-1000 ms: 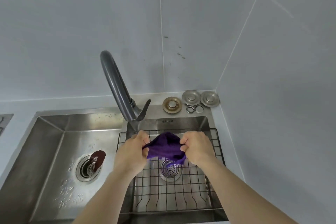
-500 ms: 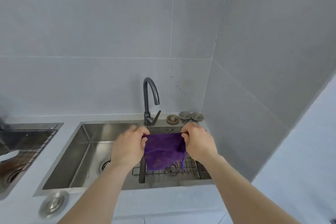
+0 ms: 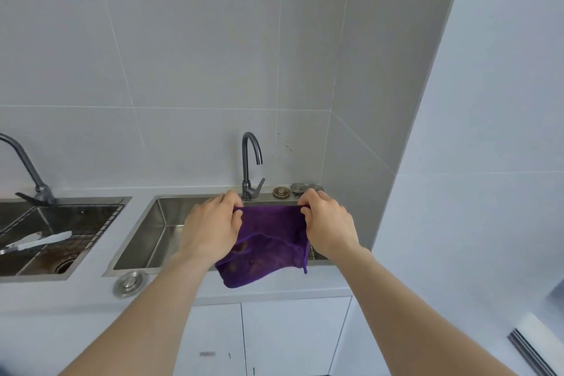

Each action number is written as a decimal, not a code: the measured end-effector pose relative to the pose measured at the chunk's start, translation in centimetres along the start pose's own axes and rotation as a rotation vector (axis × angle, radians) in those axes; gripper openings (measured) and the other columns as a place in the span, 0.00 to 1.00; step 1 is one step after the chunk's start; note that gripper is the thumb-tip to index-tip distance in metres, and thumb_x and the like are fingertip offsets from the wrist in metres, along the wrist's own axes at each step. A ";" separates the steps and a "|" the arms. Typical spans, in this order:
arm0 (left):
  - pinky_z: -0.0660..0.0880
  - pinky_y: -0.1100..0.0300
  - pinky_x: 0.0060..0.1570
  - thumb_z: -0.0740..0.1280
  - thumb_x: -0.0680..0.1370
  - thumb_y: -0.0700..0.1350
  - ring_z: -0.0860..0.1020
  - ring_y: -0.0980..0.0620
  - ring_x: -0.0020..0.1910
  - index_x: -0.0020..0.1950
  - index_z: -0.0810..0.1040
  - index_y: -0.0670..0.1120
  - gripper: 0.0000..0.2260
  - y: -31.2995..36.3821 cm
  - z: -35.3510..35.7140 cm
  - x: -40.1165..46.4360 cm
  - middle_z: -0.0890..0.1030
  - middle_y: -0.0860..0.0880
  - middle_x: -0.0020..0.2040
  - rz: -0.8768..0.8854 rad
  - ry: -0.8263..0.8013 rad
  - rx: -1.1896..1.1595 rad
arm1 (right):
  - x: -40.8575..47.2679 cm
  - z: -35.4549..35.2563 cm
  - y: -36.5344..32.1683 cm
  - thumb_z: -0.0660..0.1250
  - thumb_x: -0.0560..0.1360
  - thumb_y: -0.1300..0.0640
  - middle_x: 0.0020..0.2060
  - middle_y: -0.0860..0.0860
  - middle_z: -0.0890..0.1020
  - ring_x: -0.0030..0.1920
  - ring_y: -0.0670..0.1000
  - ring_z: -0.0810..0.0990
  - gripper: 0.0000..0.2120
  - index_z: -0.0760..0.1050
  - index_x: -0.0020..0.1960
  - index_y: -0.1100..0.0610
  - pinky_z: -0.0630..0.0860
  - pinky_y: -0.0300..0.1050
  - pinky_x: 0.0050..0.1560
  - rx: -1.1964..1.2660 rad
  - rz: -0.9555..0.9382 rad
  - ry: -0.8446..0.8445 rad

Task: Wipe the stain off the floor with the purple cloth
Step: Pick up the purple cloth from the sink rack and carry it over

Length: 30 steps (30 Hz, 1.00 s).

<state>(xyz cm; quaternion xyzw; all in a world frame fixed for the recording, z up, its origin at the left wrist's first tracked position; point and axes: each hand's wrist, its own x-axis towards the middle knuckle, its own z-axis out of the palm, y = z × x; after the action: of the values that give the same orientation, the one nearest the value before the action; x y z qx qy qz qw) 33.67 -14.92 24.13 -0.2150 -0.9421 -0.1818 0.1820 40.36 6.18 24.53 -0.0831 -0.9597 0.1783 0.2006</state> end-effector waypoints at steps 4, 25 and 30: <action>0.64 0.54 0.47 0.59 0.84 0.48 0.81 0.42 0.54 0.59 0.74 0.50 0.07 3.3 -0.8 -2.3 0.85 0.51 0.55 0.004 -0.016 0.048 | -2.3 -1.6 1.9 0.60 0.82 0.62 0.58 0.51 0.80 0.52 0.61 0.79 0.11 0.75 0.61 0.52 0.71 0.50 0.43 0.004 -0.006 -0.005; 0.77 0.47 0.47 0.58 0.80 0.43 0.79 0.41 0.44 0.55 0.70 0.54 0.07 12.1 10.5 -18.5 0.79 0.53 0.54 -0.103 -0.400 -0.102 | -19.5 2.8 15.9 0.57 0.82 0.61 0.53 0.51 0.82 0.50 0.60 0.79 0.12 0.77 0.58 0.53 0.71 0.49 0.44 0.133 0.180 -0.247; 0.78 0.47 0.48 0.58 0.82 0.46 0.80 0.43 0.45 0.57 0.71 0.55 0.06 7.5 15.9 -23.3 0.79 0.54 0.54 -0.120 -0.521 -0.130 | -24.5 9.4 16.6 0.58 0.83 0.59 0.50 0.51 0.82 0.44 0.59 0.77 0.10 0.77 0.56 0.53 0.69 0.48 0.41 0.130 0.262 -0.319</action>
<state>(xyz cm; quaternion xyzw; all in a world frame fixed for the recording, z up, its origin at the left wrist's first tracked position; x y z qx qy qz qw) 52.57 -9.83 2.47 -0.2095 -0.9546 -0.1910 -0.0919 60.14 12.95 1.51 -0.1646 -0.9468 0.2753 0.0264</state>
